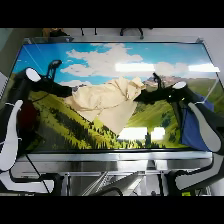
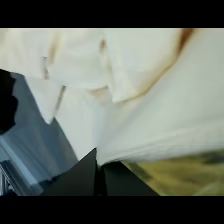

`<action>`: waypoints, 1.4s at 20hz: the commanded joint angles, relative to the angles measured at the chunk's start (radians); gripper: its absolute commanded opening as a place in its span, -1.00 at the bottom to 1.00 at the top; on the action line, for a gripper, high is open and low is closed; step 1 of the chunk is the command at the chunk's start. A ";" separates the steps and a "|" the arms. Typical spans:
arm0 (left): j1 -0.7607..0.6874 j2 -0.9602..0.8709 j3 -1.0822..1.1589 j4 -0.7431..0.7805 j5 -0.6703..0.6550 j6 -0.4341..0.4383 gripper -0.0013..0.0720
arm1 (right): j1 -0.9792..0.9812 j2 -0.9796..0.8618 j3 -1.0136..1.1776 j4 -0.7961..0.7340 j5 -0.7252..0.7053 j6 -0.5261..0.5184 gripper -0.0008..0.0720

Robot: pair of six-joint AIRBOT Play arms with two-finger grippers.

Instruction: Fold the shirts.

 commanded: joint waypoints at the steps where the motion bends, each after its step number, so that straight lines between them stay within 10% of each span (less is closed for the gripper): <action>1: 0.003 0.151 0.169 -0.030 -0.045 -0.043 -0.93 | -0.068 0.182 0.195 0.159 0.032 -0.061 -0.92; 8: 0.071 0.537 0.709 -0.013 -0.024 -0.145 -0.93 | -0.403 0.426 0.824 0.286 0.008 -0.045 -0.92; 15: 0.408 0.868 0.456 -0.017 0.139 -0.092 -0.93 | -0.531 0.536 0.840 0.190 -0.032 -0.034 -0.92; 22: 0.480 0.615 0.202 -0.526 0.021 0.060 -0.93 | -0.444 0.299 0.673 0.266 0.157 -0.059 -0.92; 28: 0.337 0.209 -0.052 -0.556 0.060 0.196 -0.93 | -0.178 -0.103 0.520 -0.074 0.077 -0.097 -0.92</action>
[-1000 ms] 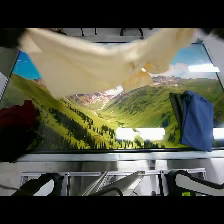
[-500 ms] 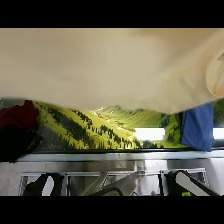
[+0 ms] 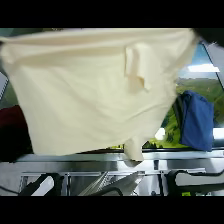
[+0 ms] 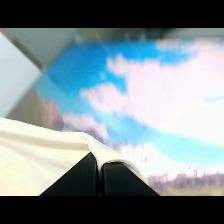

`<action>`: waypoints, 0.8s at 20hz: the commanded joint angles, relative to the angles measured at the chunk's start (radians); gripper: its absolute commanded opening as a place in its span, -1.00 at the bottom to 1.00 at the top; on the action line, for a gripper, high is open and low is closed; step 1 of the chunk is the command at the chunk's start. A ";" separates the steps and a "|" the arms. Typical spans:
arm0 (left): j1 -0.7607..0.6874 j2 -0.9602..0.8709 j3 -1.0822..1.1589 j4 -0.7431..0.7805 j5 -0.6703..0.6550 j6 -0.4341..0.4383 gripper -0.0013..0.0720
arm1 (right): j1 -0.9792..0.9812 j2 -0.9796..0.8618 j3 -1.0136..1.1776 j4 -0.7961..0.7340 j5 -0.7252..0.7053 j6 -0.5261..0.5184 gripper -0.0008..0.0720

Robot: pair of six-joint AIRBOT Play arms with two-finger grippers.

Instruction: Fold the shirts.

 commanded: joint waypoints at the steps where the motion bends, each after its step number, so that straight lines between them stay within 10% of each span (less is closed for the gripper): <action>1: -0.104 -0.264 -0.138 -0.027 0.102 0.093 -0.93 | 0.126 -0.263 -0.065 -0.159 -0.069 -0.032 -0.92; 9: -0.206 -0.788 0.181 0.228 0.203 0.029 -0.93 | 0.136 -0.580 -0.011 -0.081 -0.361 -0.092 -0.93; 16: -0.226 -0.879 0.450 0.513 0.017 -0.122 -0.93 | 0.110 -0.478 0.052 -0.267 -0.209 0.018 -0.93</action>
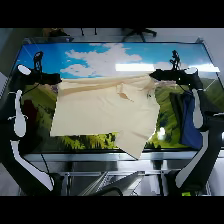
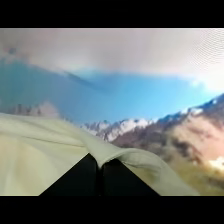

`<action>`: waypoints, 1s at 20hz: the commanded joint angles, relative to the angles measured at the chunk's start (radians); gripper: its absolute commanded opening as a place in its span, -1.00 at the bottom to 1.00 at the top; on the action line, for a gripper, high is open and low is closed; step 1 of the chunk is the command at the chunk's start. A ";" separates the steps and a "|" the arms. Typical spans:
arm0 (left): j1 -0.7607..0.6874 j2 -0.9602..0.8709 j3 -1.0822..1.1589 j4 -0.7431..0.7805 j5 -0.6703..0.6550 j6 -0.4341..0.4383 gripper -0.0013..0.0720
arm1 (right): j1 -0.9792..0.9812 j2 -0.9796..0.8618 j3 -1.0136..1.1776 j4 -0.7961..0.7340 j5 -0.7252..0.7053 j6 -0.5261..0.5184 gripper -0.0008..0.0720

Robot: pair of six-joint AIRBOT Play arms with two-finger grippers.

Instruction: Fold the shirts.

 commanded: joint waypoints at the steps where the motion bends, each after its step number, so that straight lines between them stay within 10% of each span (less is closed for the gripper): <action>1: -0.029 -0.042 0.096 0.159 -0.086 -0.044 -0.93 | 0.002 0.050 0.001 -0.212 0.083 0.130 -0.93; 15: -0.089 -0.042 0.027 0.370 -0.010 -0.072 -0.92 | 0.087 0.057 -0.159 -0.314 0.066 0.166 -0.91; 16: -0.089 -0.040 0.027 0.370 -0.026 -0.072 -0.49 | 0.089 0.060 -0.158 -0.315 0.065 0.174 -0.69; 17: -0.089 -0.035 0.027 0.370 -0.045 -0.073 0.45 | 0.089 0.066 -0.154 -0.315 0.066 0.174 -0.27; 18: -0.089 -0.029 0.028 0.372 -0.067 -0.073 0.76 | 0.088 0.082 -0.151 -0.315 0.069 0.180 -0.13; 20: -0.080 -0.013 0.046 0.374 -0.133 -0.074 0.77 | 0.080 0.135 -0.151 -0.315 0.079 0.192 -0.13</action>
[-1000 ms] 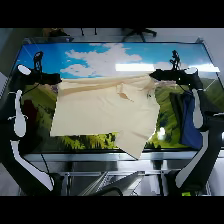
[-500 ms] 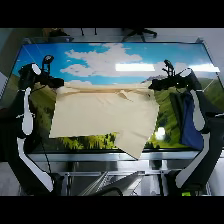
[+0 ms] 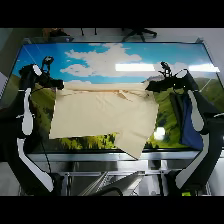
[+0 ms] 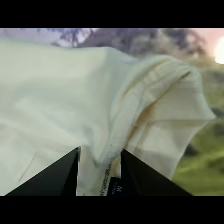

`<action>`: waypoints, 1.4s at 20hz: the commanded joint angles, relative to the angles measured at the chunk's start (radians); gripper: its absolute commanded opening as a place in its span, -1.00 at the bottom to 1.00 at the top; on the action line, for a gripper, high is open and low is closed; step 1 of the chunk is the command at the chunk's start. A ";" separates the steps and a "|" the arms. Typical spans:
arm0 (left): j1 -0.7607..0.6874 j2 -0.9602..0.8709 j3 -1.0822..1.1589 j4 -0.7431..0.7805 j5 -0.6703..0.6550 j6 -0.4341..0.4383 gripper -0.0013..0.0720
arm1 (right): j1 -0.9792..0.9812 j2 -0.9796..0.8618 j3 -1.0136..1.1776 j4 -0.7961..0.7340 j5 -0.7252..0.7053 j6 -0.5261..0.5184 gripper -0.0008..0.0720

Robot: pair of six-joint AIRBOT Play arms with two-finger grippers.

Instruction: Fold the shirts.

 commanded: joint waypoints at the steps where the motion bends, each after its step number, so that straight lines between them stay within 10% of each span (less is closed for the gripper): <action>1: 0.014 0.015 0.047 0.003 -0.135 -0.016 0.76 | -0.013 0.081 0.003 0.002 0.031 0.042 -0.13; 9: 0.245 0.197 -0.247 -0.241 -0.403 -0.080 0.76 | -0.169 0.439 -0.314 -0.032 0.310 0.138 -0.14; 15: 0.370 0.422 -0.798 -0.239 -0.288 0.001 0.76 | -0.191 0.775 -0.884 -0.031 0.214 0.229 -0.14; 25: 0.279 0.447 -0.919 -0.291 -0.222 0.061 0.65 | -0.190 0.869 -1.218 0.003 0.182 0.214 -0.13; 27: 0.274 0.448 -0.919 -0.292 -0.224 0.064 -0.89 | -0.190 0.867 -1.247 0.005 0.131 0.208 0.39; 28: 0.274 0.447 -0.918 -0.292 -0.222 0.064 -0.93 | -0.189 0.863 -1.258 0.009 0.103 0.195 0.41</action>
